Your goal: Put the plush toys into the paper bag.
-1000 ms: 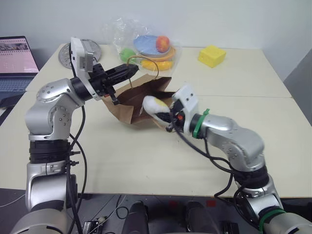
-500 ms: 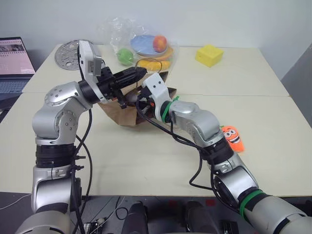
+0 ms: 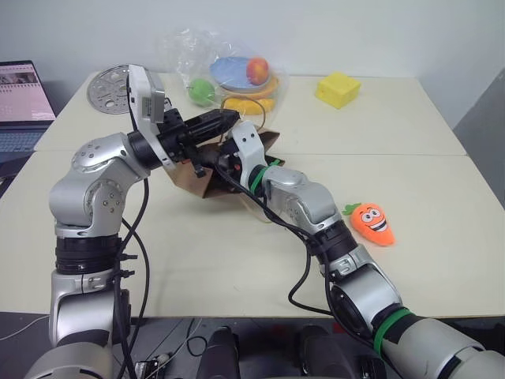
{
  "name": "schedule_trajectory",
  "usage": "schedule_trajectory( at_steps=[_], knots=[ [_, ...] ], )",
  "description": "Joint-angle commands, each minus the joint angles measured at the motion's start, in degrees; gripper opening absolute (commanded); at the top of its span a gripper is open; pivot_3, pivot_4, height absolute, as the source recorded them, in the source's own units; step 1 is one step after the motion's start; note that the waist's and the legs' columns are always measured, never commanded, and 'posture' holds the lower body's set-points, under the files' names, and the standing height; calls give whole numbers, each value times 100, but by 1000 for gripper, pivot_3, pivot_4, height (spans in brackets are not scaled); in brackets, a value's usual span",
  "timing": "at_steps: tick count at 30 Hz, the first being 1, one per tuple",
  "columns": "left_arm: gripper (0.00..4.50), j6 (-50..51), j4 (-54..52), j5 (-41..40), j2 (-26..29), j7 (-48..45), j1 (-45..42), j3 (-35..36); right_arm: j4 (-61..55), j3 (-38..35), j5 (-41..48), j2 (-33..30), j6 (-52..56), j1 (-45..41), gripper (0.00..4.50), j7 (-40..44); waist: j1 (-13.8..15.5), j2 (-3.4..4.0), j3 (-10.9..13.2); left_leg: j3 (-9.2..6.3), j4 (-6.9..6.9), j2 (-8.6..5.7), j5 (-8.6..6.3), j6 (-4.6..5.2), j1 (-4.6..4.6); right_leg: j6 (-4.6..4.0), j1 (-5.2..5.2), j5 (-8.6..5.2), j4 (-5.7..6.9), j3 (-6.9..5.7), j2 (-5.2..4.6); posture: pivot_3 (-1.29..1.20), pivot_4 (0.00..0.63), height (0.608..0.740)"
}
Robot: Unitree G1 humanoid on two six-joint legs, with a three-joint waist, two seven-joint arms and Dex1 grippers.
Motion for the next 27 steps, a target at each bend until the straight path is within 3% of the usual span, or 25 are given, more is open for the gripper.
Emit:
schedule_trajectory(
  at_steps=[1,2,3,7,10,14,21,27],
  knots=[
    [0,-27,-152,-99,89,-55,-67,91,-623,-92,187,53,111,149,3980,148,-8,0,0,0,0,0,0,0,0,0,0,0,-1,0,0,0,150,740],
    [0,-46,-119,-85,95,-66,-69,90,-805,-179,258,-18,205,276,4351,151,-7,0,0,0,0,0,0,0,0,0,0,0,0,0,0,0,150,740],
    [0,-74,-56,-68,100,-87,-81,90,-1058,-241,303,-137,290,415,4434,173,-1,0,0,0,0,0,0,0,0,0,0,0,-1,0,0,0,150,740],
    [0,-134,102,-28,103,-155,-135,77,-1954,-341,330,-528,551,777,4434,110,37,0,0,0,3,-1,0,0,-1,0,2,0,-1,0,-1,0,150,740],
    [0,-167,228,-9,108,-214,-207,68,-3201,-875,1200,-825,1083,1274,4434,398,72,0,0,-1,1,0,0,0,0,0,1,0,0,-1,0,0,150,740],
    [0,-209,318,-1,111,-295,-241,71,-4338,-1230,1613,-1980,1522,2035,4434,866,102,-1,0,1,-1,0,-1,0,-1,1,4,0,-9,0,-1,0,150,740],
    [0,-129,350,-132,289,-505,-233,164,-4557,-2083,1066,-4275,1311,3474,4434,1090,133,-1,0,4,1,-2,-1,1,0,1,8,-1,-14,1,-2,0,150,740],
    [0,-170,475,-92,402,-671,-269,148,-4498,-2329,815,-4654,893,4467,4434,1023,51,0,1,14,6,-2,-1,2,2,1,8,-1,-12,13,-2,0,150,740]
  ],
)
